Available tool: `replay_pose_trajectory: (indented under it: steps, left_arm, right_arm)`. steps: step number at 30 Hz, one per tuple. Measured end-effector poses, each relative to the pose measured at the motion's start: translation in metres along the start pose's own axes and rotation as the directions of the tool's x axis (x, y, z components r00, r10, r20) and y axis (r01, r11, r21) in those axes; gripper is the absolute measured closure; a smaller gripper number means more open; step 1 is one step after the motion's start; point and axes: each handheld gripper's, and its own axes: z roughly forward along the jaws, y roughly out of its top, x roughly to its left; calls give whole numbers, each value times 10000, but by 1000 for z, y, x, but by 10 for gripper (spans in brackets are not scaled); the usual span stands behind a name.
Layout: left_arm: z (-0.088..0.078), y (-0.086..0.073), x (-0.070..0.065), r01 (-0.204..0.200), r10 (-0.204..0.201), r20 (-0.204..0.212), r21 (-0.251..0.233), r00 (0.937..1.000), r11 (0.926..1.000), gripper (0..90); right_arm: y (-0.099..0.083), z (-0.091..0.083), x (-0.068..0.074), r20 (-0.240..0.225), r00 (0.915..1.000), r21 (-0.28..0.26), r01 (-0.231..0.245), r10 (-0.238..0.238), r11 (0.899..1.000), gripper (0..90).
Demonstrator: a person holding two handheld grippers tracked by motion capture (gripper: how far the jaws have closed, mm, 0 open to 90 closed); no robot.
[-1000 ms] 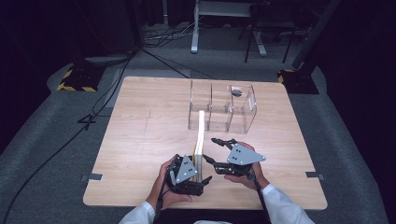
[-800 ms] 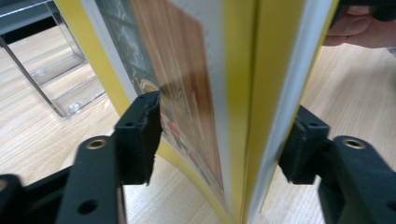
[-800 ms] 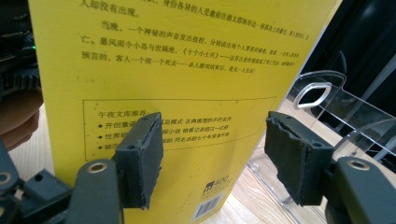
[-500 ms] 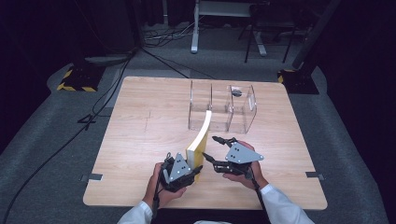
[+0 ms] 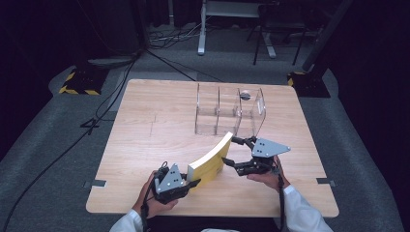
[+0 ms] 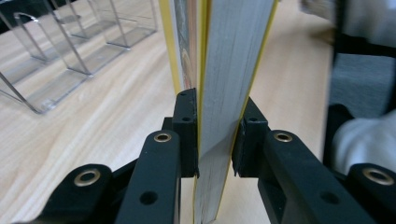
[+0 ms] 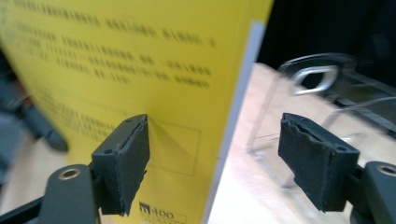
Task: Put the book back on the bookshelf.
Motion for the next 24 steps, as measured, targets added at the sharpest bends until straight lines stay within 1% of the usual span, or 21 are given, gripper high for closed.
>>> replay_pose_trajectory:
  steps: [1,2,3,5,6,7,8,9,10,11,12,13,14,15,17,18,19,20,21,22,24]
  left_arm:
    - [0,0,0,0,0,0,0,10000,10000,747]
    - [-7,-4,2,-35,35,182,-10,9998,10000,746]
    - [-8,-5,2,-37,37,239,-26,9997,10000,746]
    - [-9,-5,3,-129,129,236,2,9996,9999,744]
    - [-9,-5,3,-111,111,215,-6,9997,9999,743]
    - [-9,-5,4,-89,89,158,-9,9998,10000,740]
    - [-9,-6,6,-106,107,35,-41,9999,9999,730]
    - [-10,-7,7,-41,40,-156,-78,9999,10000,708]
    - [-10,-8,8,27,-30,-253,-117,9997,9999,690]
    - [-11,-9,10,45,-50,-330,-144,9994,9999,682]
    - [-11,-10,12,128,-134,-409,-143,9991,9998,668]
    - [-11,-10,12,128,-134,-409,-143,9991,9998,648]
    - [-10,-10,16,200,-208,-518,-165,9984,9997,633]
    - [-9,-10,17,276,-285,-522,-186,9982,9994,618]
    - [-8,-10,21,413,-422,-323,-278,9986,9988,591]
    - [-7,-10,24,526,-529,-51,-406,9986,9978,592]
    - [-7,-10,26,573,-564,192,-485,9982,9972,605]
    - [-7,-10,26,573,-564,192,-485,9982,9972,616]
    - [-6,-10,28,593,-576,335,-518,9978,9969,616]
    - [-5,-9,31,588,-558,580,-512,9968,9970,634]
    - [-3,-9,32,563,-530,628,-522,9966,9970,641]
  right_arm:
    - [-1,2,1,-245,9997,95,36,-33,9999,256]
    - [-1,5,3,-532,9986,172,84,-75,9998,263]
    - [-2,7,4,-818,9966,193,42,-26,9998,277]
    - [-3,12,6,-1435,9896,313,14,32,9995,317]
    - [-4,13,7,-1671,9859,385,16,48,9993,370]
    - [-4,14,9,-2026,9793,526,141,-32,9985,363]
    - [-3,14,11,-1964,9797,642,537,-402,9965,384]
    - [-2,11,12,-1860,9794,722,930,-782,9930,446]
    - [-2,8,10,-1975,9769,668,961,-812,9931,489]
    - [-3,5,7,-2185,9733,569,841,-698,9948,513]
    - [-5,1,4,-2516,9664,443,653,-521,9969,539]
    - [-6,-1,3,-2645,9628,413,691,-558,9968,553]
    - [-7,-3,4,-2735,9595,391,807,-670,9960,556]
    - [-8,-5,4,-2843,9561,359,846,-709,9958,561]
    - [-8,-8,6,-3104,9475,297,903,-767,9955,585]
    - [-9,-10,6,-3191,9439,286,994,-851,9946,588]
    - [-9,-11,7,-3234,9424,264,991,-853,9947,589]
    - [-9,-11,7,-3234,9424,264,991,-853,9947,589]
    - [-9,-11,8,-3281,9413,241,924,-795,9954,595]
    - [-9,-12,7,-3415,9371,116,803,-716,9967,630]
    - [-10,-12,7,-3425,9373,62,713,-649,9974,628]
